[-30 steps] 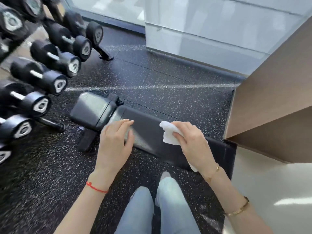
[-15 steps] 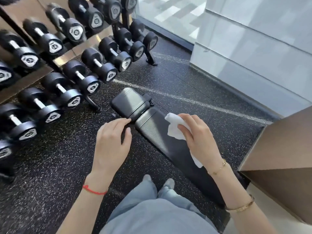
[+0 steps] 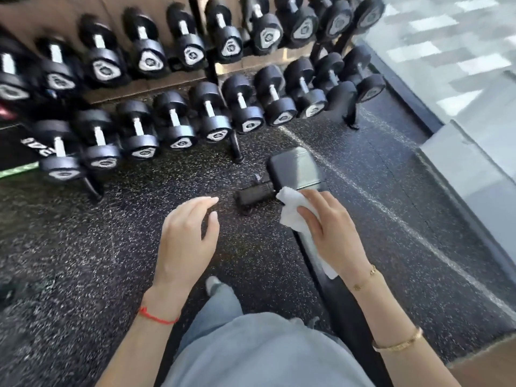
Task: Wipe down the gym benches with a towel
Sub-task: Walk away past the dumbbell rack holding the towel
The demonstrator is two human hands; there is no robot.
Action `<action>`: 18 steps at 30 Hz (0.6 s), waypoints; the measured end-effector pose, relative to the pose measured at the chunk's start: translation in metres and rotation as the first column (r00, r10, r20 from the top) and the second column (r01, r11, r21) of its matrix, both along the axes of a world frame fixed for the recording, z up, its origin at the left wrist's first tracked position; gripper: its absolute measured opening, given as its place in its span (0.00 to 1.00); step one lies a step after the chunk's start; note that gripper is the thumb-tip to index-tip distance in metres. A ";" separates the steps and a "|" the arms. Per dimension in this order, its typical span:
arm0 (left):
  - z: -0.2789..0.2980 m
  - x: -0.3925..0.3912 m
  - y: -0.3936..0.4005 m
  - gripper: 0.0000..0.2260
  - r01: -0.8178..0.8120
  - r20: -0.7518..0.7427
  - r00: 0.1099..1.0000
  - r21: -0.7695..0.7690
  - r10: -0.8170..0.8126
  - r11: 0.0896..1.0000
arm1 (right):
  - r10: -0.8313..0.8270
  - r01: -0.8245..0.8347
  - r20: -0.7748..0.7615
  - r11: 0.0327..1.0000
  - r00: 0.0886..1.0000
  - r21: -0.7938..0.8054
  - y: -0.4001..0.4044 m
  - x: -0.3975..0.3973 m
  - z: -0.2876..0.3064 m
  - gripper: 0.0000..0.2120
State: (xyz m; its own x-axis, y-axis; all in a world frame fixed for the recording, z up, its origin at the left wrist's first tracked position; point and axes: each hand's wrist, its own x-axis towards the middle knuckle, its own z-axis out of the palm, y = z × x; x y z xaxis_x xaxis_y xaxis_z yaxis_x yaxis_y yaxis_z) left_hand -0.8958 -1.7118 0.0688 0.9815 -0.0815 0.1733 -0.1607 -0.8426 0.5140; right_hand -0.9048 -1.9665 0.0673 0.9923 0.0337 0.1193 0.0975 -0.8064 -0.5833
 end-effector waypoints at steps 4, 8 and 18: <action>-0.004 0.019 0.072 0.13 -0.140 -0.004 0.990 -0.017 0.140 0.990 | 0.113 -0.114 -0.015 0.993 0.993 -0.011 0.070 0.054 -0.004 0.14; -0.004 0.042 0.156 0.13 -0.278 -0.003 0.961 0.007 0.278 0.961 | 0.208 -0.208 -0.013 0.978 0.978 0.027 0.157 0.107 -0.002 0.16; -0.003 0.092 0.308 0.13 -0.544 -0.015 0.838 0.021 0.545 0.839 | 0.469 -0.469 0.014 0.882 0.883 0.052 0.336 0.225 -0.004 0.14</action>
State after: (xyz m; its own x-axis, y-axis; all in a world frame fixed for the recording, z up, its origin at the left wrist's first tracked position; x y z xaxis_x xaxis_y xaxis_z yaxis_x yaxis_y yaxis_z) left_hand -0.8035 -1.4037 0.0653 0.8715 0.4646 0.1569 0.3362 -0.7990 0.4986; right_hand -0.6798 -1.6306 0.0633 0.8619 0.4888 0.1347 0.4573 -0.6348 -0.6228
